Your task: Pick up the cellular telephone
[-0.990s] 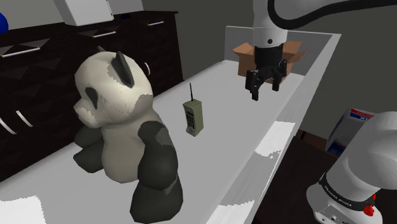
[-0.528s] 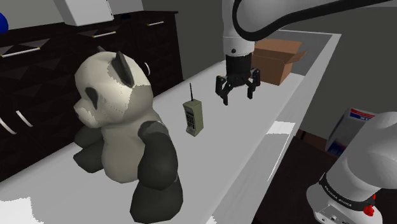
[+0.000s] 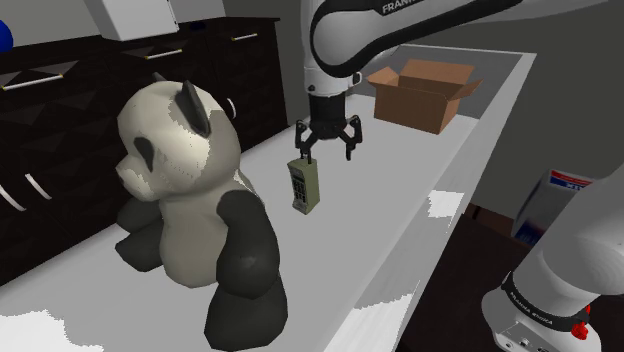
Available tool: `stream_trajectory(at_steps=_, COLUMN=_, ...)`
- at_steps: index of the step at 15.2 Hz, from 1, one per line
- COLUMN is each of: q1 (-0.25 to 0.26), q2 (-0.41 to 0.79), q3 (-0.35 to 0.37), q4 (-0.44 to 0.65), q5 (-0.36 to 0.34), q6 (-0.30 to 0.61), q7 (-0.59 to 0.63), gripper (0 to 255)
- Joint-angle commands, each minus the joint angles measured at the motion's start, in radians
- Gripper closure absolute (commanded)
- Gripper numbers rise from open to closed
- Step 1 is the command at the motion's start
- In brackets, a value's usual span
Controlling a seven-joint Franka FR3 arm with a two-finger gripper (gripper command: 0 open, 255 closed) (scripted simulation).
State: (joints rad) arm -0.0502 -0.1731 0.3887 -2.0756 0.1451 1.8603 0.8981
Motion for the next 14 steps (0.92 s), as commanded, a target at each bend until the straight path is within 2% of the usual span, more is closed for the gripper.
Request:
stream_trajectory(at_steps=1, q1=-0.003, q2=0.068, q3=0.018, q4=0.058, q5=-0.017, q6=0.023, q7=0.083, gripper=0)
stream_trajectory(at_steps=6, q1=0.007, q2=0.261, q3=0.038, q4=0.235, q5=-0.088, q6=0.061, q7=0.275, gripper=0)
stream_trajectory(at_steps=14, q1=0.012, q2=0.291, q3=0.035, q4=0.166, q5=-0.099, q6=0.159, q7=0.281, gripper=0)
